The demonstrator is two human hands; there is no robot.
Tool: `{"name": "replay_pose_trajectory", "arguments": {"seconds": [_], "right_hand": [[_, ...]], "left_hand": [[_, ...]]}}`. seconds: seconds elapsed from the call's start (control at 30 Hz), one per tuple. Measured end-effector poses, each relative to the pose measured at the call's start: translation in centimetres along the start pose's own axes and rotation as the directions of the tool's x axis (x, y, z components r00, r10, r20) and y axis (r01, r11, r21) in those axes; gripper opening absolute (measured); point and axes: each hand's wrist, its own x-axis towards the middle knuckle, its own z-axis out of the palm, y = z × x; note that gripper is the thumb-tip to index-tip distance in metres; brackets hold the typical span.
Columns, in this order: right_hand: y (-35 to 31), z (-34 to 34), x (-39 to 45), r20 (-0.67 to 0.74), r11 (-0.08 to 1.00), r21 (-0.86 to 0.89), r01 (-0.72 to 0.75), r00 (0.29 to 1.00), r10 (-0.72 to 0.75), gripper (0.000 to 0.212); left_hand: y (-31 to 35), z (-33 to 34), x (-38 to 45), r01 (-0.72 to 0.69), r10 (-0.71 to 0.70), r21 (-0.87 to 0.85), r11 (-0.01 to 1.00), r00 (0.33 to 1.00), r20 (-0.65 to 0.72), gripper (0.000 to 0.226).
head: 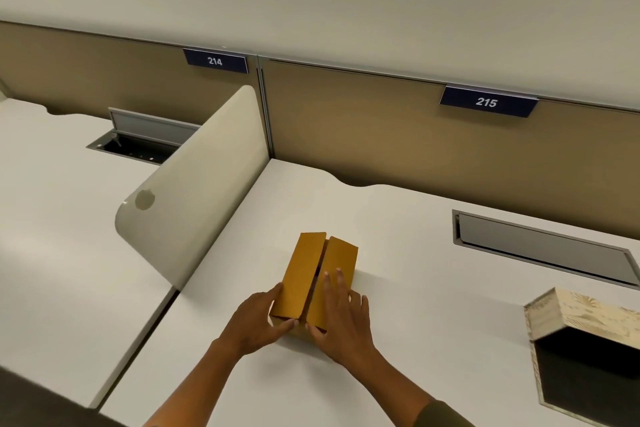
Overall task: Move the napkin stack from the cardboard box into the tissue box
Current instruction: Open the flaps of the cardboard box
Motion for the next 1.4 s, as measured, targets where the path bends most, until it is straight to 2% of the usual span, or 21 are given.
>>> {"name": "replay_pose_trajectory", "arguments": {"seconds": [0.2, 0.33, 0.43, 0.63, 0.7, 0.8, 0.87, 0.93, 1.0, 1.2, 1.4], "right_hand": [[0.4, -0.1, -1.2, -0.056, 0.991, 0.131, 0.024, 0.998, -0.017, 0.092], [1.1, 0.0, -2.4, -0.12, 0.983, 0.176, 0.043, 0.993, -0.022, 0.089], [1.8, 0.0, -3.0, -0.177, 0.981, 0.193, 0.029, 0.984, 0.006, 0.086], [4.1, 0.5, -4.1, -0.278, 0.961, 0.275, 0.012, 0.958, 0.067, 0.077], [4.9, 0.6, -4.5, -0.296, 0.957, 0.291, 0.0, 0.951, 0.09, 0.075], [6.2, 1.0, -4.9, -0.31, 0.959, 0.281, -0.034, 0.943, 0.124, 0.067], [7.0, 1.3, -5.0, -0.294, 0.966, 0.25, -0.064, 0.946, 0.139, 0.063], [7.7, 1.6, -4.9, -0.272, 0.973, 0.211, -0.091, 0.951, 0.148, 0.062], [8.3, 1.9, -4.9, -0.253, 0.981, 0.157, -0.112, 0.956, 0.15, 0.062], [9.1, 2.1, -4.7, -0.169, 0.991, 0.073, -0.113, 0.978, 0.124, 0.063], [8.6, 1.5, -3.5, -0.138, 0.993, -0.021, -0.113, 0.984, 0.109, 0.05]], "left_hand": [[-1.3, -0.7, -0.4, -0.1, 0.087, -0.209, 0.973, 0.994, -0.074, 0.089], [-1.7, -1.1, -1.2, -0.167, 0.111, -0.294, 0.941, 0.974, -0.197, 0.038], [-2.2, -1.4, -1.3, -0.188, 0.087, -0.342, 0.921, 0.953, -0.289, 0.02], [-3.5, -1.9, -0.8, -0.218, 0.056, -0.379, 0.899, 0.917, -0.395, 0.024], [-4.2, -1.8, -0.5, -0.206, 0.043, -0.344, 0.916, 0.904, -0.425, 0.038], [-5.6, -1.2, 0.0, -0.158, 0.057, -0.192, 0.969, 0.893, -0.446, 0.06], [-5.9, -1.0, 0.2, -0.157, 0.127, -0.029, 0.987, 0.884, -0.449, 0.06], [-5.7, -1.1, 0.6, -0.165, 0.192, 0.1, 0.981, 0.881, -0.432, 0.056], [-5.4, -1.2, 1.0, -0.196, 0.241, 0.151, 0.969, 0.886, -0.397, 0.054], [-4.7, -0.6, 2.4, -0.288, 0.321, 0.176, 0.941, 0.925, -0.201, 0.062], [-2.1, -1.0, 3.8, -0.259, 0.29, 0.202, 0.945, 0.946, -0.146, 0.046]]}}
